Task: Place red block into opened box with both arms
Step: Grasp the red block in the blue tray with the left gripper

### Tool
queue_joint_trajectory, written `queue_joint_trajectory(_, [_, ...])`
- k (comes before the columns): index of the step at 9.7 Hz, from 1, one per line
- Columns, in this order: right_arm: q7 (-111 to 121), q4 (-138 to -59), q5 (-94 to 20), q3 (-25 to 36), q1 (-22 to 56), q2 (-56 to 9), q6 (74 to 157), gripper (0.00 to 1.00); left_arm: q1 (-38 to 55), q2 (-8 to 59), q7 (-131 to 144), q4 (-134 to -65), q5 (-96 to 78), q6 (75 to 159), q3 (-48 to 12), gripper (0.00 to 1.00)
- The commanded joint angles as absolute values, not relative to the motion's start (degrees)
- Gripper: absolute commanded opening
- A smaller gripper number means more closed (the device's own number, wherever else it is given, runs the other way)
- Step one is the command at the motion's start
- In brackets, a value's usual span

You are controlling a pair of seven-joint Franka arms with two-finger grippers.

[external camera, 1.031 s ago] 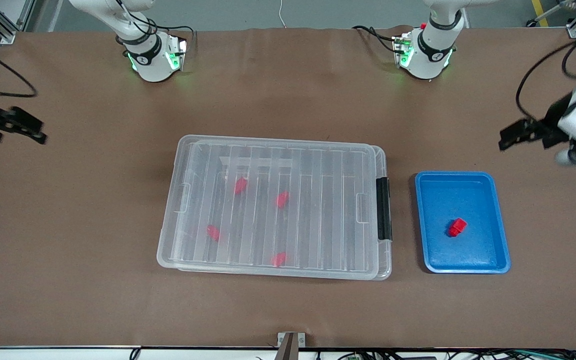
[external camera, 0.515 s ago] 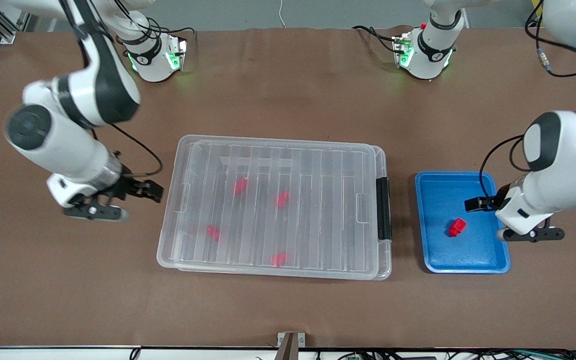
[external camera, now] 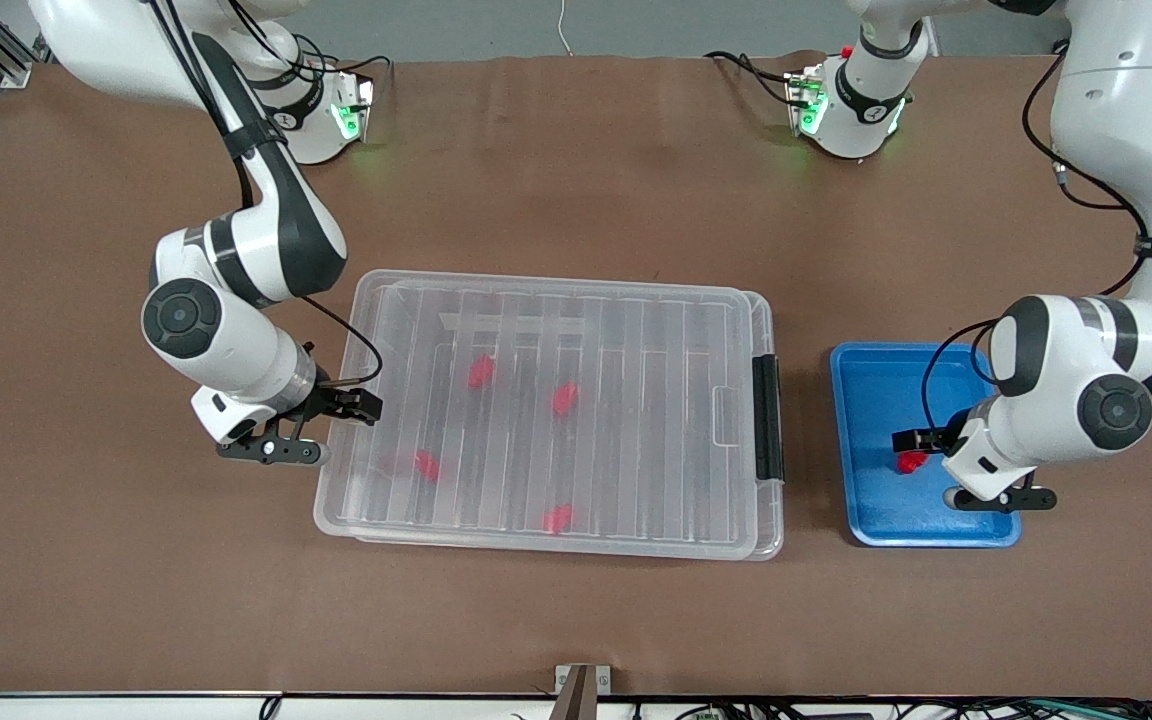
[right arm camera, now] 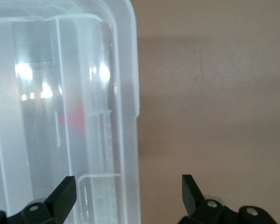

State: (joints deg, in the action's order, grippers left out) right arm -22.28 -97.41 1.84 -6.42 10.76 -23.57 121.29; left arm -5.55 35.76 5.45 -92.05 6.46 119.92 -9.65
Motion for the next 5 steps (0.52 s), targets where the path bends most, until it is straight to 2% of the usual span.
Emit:
queue_joint_trajectory(1, [-20.67,-99.58,3.60,-6.86,9.32,-22.41,121.90,1.00,-5.72,40.24,4.05,-92.37,7.65,123.39,-9.93,0.95])
queue_joint_trajectory(5, [-15.40,-100.11,7.29,-6.86,7.66,-23.03,122.00,1.00,-5.89,43.41,3.16,-92.02,15.03,123.84,-10.02,0.81])
